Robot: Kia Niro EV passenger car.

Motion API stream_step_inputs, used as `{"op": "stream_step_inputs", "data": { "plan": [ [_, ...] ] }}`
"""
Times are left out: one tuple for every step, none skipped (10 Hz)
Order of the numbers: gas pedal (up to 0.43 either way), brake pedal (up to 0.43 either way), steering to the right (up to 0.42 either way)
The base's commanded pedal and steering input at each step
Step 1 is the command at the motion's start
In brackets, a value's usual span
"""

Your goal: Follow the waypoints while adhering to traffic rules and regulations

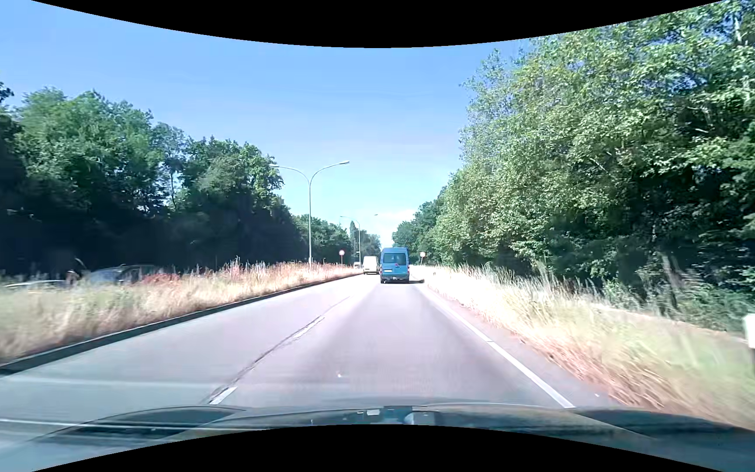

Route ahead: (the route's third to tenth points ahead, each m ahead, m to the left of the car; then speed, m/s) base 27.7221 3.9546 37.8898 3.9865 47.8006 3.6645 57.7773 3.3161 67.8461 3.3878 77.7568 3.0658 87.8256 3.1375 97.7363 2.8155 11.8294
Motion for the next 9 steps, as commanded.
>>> {"op": "stream_step_inputs", "data": {
  "plan": [
    [0.13,0.0,0.003],
    [0.13,0.0,0.003],
    [0.13,0.0,0.003],
    [0.13,0.0,0.003],
    [0.13,0.0,0.003],
    [0.13,0.0,0.003],
    [0.13,0.0,0.003],
    [0.13,0.0,0.003],
    [0.13,0.0,0.003]
  ]
}}
